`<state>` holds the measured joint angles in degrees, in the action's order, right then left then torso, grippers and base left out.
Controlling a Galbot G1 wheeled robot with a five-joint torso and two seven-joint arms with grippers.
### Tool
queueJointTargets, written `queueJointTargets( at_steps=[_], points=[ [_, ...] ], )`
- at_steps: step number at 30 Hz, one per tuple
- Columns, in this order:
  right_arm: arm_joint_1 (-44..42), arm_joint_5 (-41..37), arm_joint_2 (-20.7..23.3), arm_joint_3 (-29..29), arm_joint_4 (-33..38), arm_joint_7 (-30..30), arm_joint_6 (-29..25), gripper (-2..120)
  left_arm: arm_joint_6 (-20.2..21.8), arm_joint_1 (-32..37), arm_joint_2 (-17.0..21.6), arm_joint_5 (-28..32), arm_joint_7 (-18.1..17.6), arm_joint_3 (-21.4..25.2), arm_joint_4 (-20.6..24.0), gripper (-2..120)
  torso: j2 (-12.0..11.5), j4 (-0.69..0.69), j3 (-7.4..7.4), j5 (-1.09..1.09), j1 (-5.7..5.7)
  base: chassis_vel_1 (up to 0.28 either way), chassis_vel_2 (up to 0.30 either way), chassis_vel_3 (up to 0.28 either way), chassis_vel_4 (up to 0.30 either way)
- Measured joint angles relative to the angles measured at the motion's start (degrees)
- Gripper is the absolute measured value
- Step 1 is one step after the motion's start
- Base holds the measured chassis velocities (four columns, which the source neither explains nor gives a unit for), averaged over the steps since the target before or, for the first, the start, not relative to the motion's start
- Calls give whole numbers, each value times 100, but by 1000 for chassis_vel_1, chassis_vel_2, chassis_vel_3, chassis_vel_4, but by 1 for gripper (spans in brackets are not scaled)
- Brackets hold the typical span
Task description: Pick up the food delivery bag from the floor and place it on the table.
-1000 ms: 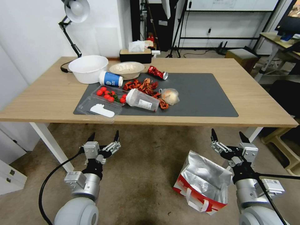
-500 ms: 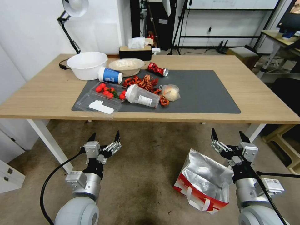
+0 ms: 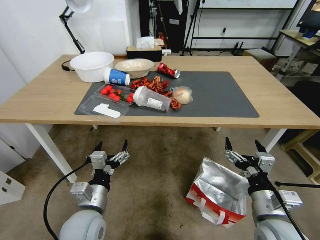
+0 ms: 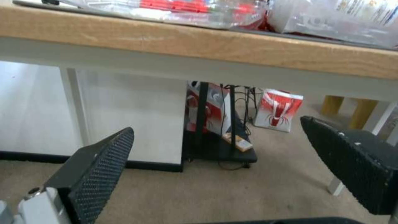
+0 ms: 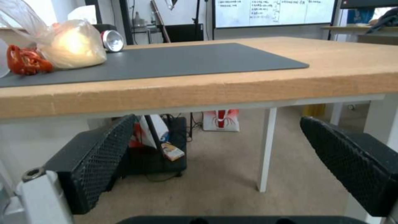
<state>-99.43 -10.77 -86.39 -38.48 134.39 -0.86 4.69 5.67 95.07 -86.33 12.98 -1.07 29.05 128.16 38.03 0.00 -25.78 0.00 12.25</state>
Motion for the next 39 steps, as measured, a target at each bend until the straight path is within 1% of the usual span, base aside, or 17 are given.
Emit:
queueJointTargets(
  at_steps=[9, 12, 13, 16, 17, 20, 25, 31, 32, 39],
  points=[
    [-6, 0, 0, 2, -4, 1, -20, 100, -27, 2, 4, -6, 3, 0, -6, 100, -152, 0, 91, 0, -62, 0, 0, 0, 0],
    [-6, 0, 3, 0, -4, 2, -23, 100, -33, 5, 6, -9, 3, 2, -6, 100, -248, 0, 152, 0, -96, 0, 0, 0, 0],
    [-6, 0, 3, 0, -4, 2, -23, 100, -33, 5, 6, -9, 3, 2, -6, 100, -248, 0, 152, 0, -96, 0, 0, 0, 0],
    [-8, 3, 0, 2, -9, 6, -30, 100, -81, 4, 10, -68, 3, 23, -28, 100, -410, 0, 250, 0, -160, 0, 0, 0, 0],
    [-8, 3, 0, 2, -9, 6, -30, 100, -81, 4, 10, -68, 3, 23, -28, 100, -410, 0, 250, 0, -160, 0, 0, 0, 0],
    [-3, 3, 3, 2, -11, 8, -31, 100, -128, 5, 6, -165, -4, 36, -46, 100, -518, 0, 315, 0, -202, 0, 0, 0, 0],
    [-2, 3, 5, 1, -14, 9, -31, 100, -231, -2, -6, -334, -50, 57, -98, 100, -606, 0, 372, 0, -232, 0, 0, 0, 0],
    [-1, 3, 9, 0, -19, 9, -33, 100, -366, -3, -20, -520, -88, 81, -138, 100, -764, 0, 469, 0, -295, 0, 0, 0, 0],
    [-1, 3, 9, 0, -19, 9, -33, 100, -366, -3, -20, -520, -88, 81, -138, 100, -764, 0, 469, 0, -295, 0, 0, 0, 0],
    [-1, 3, 13, -1, -19, 12, -33, 100, -382, -15, -18, -555, -89, 82, -101, 100, -953, 0, 586, 0, -367, 0, 0, 0, 0]
  ],
)
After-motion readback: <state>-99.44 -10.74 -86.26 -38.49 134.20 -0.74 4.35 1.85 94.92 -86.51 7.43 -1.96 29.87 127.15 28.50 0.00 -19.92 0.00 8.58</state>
